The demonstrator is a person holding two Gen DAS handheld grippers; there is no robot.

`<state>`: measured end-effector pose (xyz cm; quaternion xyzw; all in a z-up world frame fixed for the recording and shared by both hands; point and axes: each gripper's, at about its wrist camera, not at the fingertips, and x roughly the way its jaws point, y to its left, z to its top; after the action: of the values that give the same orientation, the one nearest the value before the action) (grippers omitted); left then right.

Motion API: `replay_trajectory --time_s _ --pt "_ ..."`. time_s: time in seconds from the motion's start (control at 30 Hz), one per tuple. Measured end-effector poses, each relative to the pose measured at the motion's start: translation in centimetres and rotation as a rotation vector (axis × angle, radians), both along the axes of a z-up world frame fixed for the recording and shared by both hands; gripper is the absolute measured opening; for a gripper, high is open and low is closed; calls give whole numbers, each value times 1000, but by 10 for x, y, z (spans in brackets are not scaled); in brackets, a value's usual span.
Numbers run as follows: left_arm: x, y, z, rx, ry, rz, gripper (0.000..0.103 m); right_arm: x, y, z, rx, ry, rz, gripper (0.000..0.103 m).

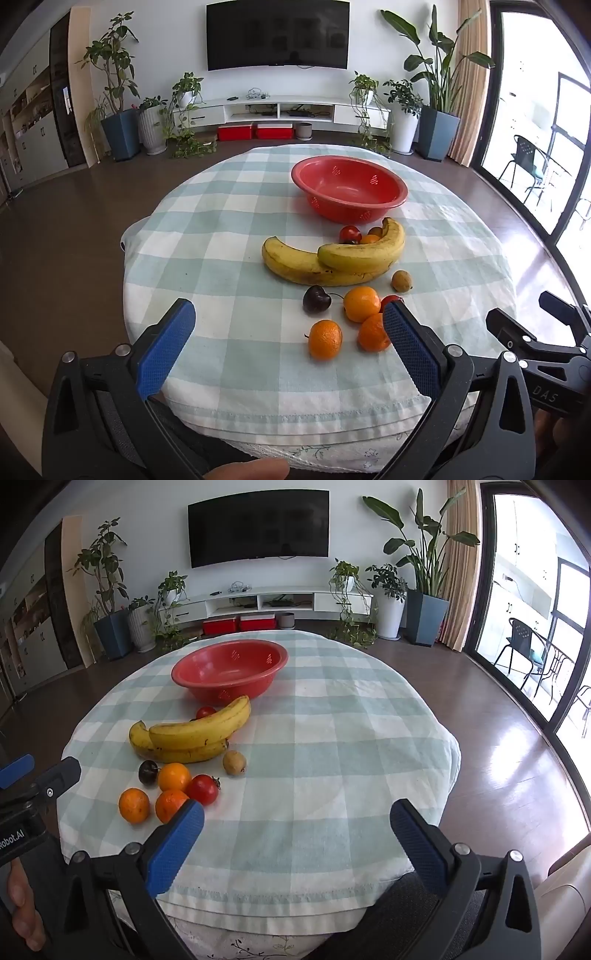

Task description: Organize fruits

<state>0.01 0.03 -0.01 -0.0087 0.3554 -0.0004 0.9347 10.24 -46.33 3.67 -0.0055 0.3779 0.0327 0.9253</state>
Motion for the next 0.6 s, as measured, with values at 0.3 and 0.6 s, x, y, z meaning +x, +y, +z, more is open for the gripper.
replay_trajectory --time_s 0.3,0.6 --pt "3 2 -9 4 11 10 103 -1 1 -1 -3 9 -1 103" --pt "4 2 -12 8 25 17 103 -1 2 -2 -4 7 -2 103"
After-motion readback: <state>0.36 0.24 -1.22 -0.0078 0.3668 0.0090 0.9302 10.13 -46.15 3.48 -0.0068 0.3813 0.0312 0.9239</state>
